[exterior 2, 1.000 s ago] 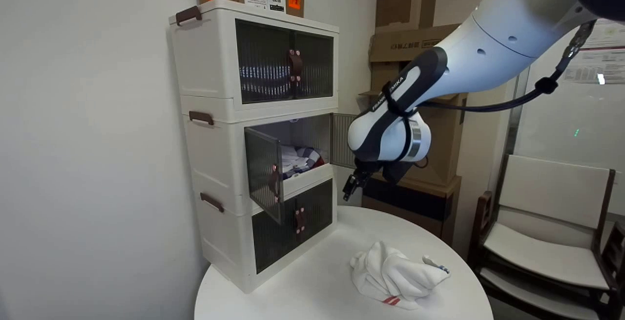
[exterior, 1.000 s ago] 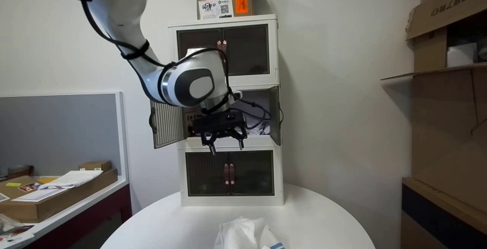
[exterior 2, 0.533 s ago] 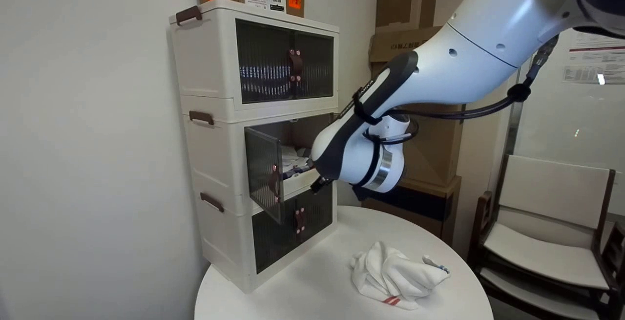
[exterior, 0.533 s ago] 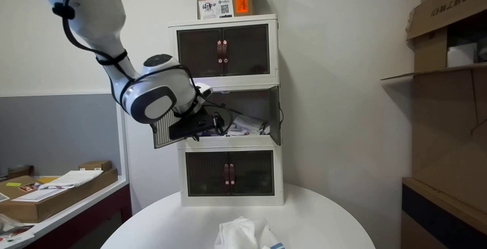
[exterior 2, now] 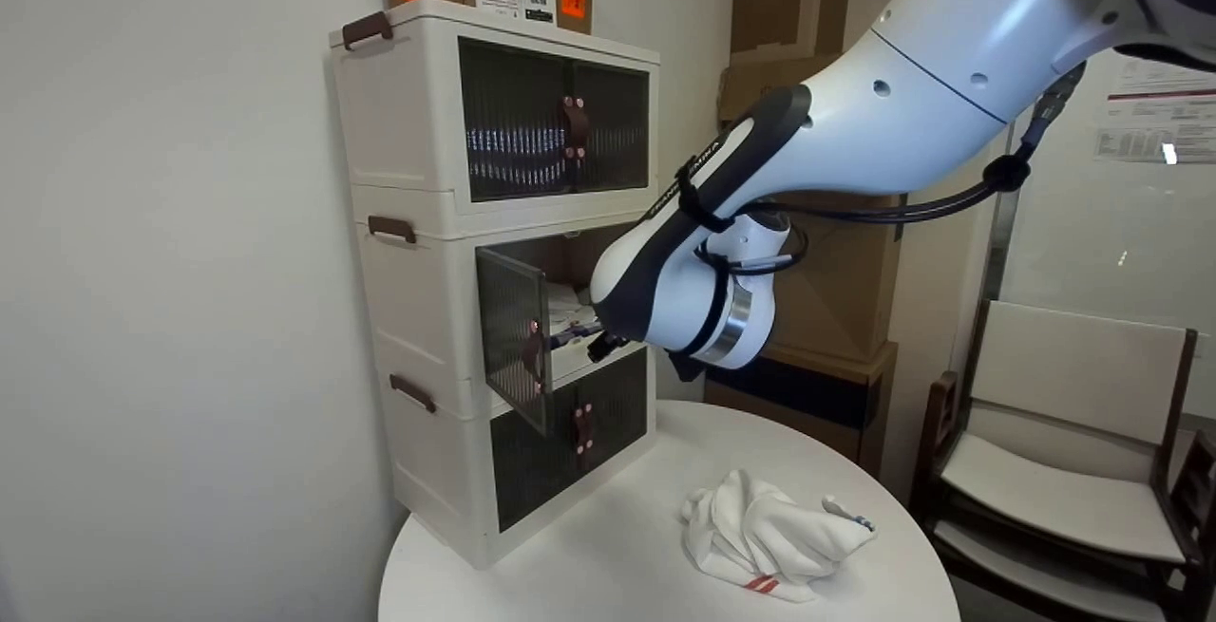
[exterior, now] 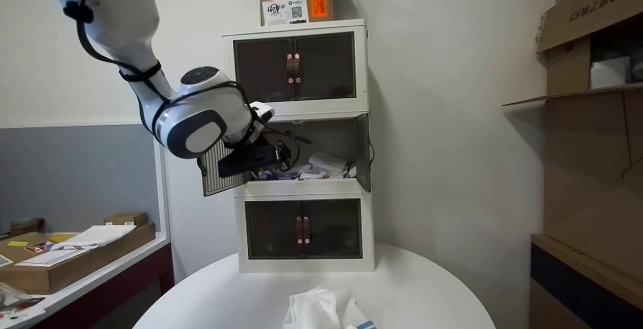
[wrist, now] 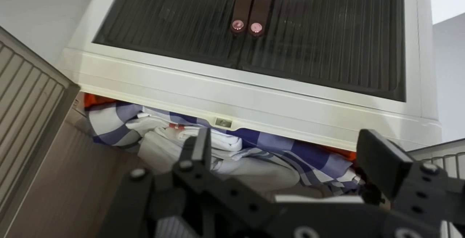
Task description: Open the right door on the second cabinet
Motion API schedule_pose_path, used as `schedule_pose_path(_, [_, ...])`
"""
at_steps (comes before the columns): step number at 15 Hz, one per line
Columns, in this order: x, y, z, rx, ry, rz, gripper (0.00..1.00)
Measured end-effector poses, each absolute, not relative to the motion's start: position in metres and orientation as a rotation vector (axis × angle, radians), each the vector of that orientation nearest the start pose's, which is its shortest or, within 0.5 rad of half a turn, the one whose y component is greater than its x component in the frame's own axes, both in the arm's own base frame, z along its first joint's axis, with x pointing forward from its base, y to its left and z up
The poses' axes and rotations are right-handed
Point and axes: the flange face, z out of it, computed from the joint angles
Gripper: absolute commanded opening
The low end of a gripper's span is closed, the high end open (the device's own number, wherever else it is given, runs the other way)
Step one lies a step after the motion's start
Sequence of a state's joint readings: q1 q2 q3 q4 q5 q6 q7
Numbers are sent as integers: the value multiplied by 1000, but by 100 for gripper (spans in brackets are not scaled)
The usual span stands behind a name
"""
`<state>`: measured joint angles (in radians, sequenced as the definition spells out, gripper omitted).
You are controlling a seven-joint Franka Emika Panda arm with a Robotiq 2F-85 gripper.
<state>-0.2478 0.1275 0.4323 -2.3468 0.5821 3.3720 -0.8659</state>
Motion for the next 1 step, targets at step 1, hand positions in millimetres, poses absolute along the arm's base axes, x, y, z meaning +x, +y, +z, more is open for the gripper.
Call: schedule_pose_path(1, [551, 37, 379, -2899, -579, -1364, 100])
